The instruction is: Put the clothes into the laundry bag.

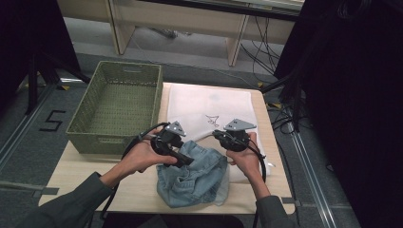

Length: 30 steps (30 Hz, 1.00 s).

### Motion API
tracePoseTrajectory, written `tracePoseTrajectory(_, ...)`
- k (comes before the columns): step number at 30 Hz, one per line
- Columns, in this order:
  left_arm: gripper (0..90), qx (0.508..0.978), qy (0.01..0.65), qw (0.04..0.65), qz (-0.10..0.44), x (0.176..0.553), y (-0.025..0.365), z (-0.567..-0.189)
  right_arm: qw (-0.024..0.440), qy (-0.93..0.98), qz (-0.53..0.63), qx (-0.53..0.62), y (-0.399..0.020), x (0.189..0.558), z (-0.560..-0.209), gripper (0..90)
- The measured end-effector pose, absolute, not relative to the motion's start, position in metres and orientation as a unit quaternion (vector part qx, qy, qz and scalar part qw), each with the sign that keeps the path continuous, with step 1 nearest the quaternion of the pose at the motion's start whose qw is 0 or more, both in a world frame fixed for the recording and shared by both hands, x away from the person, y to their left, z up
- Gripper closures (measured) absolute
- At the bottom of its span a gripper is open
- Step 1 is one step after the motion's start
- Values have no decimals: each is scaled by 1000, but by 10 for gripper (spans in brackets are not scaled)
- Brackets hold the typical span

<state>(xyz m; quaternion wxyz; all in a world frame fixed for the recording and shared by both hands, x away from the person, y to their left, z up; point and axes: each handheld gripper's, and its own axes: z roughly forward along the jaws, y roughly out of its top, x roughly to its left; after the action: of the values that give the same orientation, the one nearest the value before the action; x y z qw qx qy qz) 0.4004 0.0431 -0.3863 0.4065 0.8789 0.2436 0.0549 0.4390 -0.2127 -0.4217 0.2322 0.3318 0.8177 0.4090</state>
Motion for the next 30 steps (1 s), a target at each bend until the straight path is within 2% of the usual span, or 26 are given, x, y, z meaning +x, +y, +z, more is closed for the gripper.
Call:
tracePoseTrajectory(2, 420, 878, 230, 413, 72, 400, 45, -384, 231, 818, 410, 332, -213, 439, -421, 875)
tracePoseTrajectory(3, 526, 881, 222, 412, 63, 400, 44, -385, 232, 814, 415, 333, -212, 438, -421, 891)
tracePoseTrajectory(5, 590, 895, 208, 390, 62, 402, 40, -392, 233, 812, 419, 332, -212, 438, -420, 900)
tracePoseTrajectory(8, 737, 895, 226, 385, 8, 409, 26, -419, 230, 822, 403, 331, -209, 438, -422, 900)
tracePoseTrajectory(10, 777, 902, 224, 369, 5, 412, 20, -435, 223, 825, 397, 336, -209, 439, -423, 876)
tracePoseTrajectory(12, 805, 902, 228, 365, 2, 412, 17, -443, 213, 830, 392, 334, -212, 440, -426, 814)
tracePoseTrajectory(13, 813, 903, 226, 365, 4, 411, 17, -443, 224, 833, 381, 333, -215, 441, -427, 777)
tracePoseTrajectory(17, 806, 899, 224, 376, 8, 408, 19, -436, 211, 838, 364, 347, -227, 442, -430, 663)
tracePoseTrajectory(18, 780, 896, 228, 381, 9, 407, 20, -434, 207, 839, 362, 349, -230, 442, -431, 633)
tracePoseTrajectory(21, 592, 890, 239, 388, 23, 408, 25, -425, 197, 846, 344, 357, -237, 436, -432, 589)
tracePoseTrajectory(23, 498, 885, 243, 395, 40, 410, 31, -417, 194, 855, 330, 349, -243, 433, -434, 559)
tracePoseTrajectory(26, 430, 873, 262, 409, 44, 416, 41, -408, 202, 860, 322, 339, -249, 431, -442, 509)
tracePoseTrajectory(30, 416, 866, 271, 418, 40, 422, 49, -405, 198, 877, 292, 327, -246, 429, -452, 452)
